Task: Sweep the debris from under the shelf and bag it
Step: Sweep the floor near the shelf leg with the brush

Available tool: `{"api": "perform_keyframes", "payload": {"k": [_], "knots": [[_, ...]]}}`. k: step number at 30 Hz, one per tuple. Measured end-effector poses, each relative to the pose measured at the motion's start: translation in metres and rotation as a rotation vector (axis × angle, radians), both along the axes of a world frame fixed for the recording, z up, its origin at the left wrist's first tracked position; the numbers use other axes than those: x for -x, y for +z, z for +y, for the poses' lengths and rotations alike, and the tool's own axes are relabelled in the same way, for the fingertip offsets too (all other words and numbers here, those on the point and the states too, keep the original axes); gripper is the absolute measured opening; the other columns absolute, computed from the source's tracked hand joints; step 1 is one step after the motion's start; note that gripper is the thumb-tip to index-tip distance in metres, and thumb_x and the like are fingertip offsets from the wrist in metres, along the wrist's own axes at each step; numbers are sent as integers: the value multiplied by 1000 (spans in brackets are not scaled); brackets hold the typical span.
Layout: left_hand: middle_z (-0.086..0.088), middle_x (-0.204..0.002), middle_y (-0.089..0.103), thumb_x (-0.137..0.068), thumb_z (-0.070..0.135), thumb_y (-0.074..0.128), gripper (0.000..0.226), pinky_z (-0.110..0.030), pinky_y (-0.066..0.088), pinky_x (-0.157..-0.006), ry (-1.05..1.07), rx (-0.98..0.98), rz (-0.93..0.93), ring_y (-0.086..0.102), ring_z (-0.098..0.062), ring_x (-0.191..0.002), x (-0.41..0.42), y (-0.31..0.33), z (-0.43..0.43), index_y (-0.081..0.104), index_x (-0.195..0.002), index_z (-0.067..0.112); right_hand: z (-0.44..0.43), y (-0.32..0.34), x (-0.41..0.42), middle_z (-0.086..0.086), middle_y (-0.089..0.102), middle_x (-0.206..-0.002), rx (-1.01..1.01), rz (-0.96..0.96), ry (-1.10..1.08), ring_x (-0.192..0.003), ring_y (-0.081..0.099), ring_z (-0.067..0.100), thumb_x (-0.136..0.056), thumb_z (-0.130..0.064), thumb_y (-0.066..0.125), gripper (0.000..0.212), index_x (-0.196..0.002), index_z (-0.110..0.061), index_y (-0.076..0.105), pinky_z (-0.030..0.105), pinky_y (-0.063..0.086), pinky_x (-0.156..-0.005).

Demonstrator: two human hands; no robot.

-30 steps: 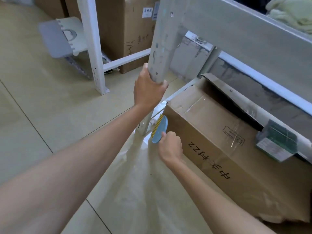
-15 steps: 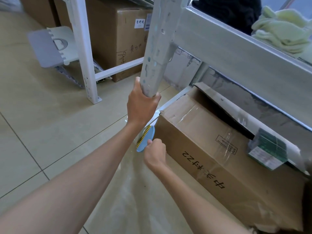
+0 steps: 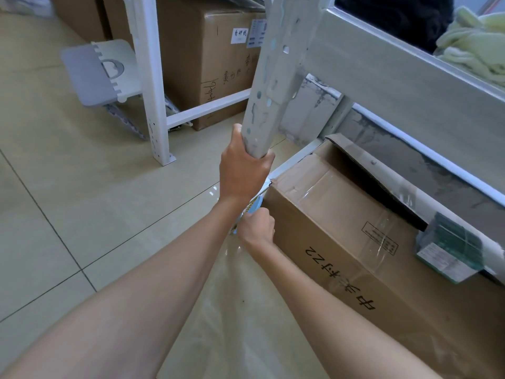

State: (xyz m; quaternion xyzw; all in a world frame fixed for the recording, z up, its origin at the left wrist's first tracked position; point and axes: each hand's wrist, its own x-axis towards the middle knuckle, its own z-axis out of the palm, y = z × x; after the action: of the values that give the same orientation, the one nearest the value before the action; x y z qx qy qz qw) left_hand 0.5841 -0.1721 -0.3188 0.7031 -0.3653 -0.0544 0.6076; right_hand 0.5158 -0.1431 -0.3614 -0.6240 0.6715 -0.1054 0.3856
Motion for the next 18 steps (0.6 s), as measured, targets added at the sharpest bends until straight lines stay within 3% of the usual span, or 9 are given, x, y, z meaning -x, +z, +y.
{"api": "perform_keyframes", "payload": {"k": [5,9,13,18], "knots": [[5,-91,46,-76,32,74,50,-17,49,-56,12,5,-24,50,-15,-81,0,-2,-2,45,-112,13,-4,-2,-1,11,49,-92,27,4,26,-82,45,30,-95,-9,38,27,-68,-9,38,30,37,-66],[5,-80,42,-75,29,73,45,-7,32,-48,17,17,-25,45,-16,-71,0,-3,-2,44,-105,12,-2,-5,-8,8,50,-89,96,20,64,-85,47,31,-89,-6,39,15,-80,-4,51,37,51,-69],[11,-68,32,-72,24,72,42,-9,27,-44,14,55,-11,38,-16,-58,-1,-3,-3,39,-96,14,-6,-8,-15,4,48,-75,165,42,104,-81,53,34,-85,-8,46,13,-73,-7,50,36,46,-65],[10,-73,36,-73,23,73,43,-7,32,-44,-15,65,-14,43,-11,-61,-1,-3,-2,43,-101,12,-20,-18,-18,12,58,-96,234,110,97,-93,58,35,-92,-10,43,15,-84,-8,55,36,45,-71]]}}
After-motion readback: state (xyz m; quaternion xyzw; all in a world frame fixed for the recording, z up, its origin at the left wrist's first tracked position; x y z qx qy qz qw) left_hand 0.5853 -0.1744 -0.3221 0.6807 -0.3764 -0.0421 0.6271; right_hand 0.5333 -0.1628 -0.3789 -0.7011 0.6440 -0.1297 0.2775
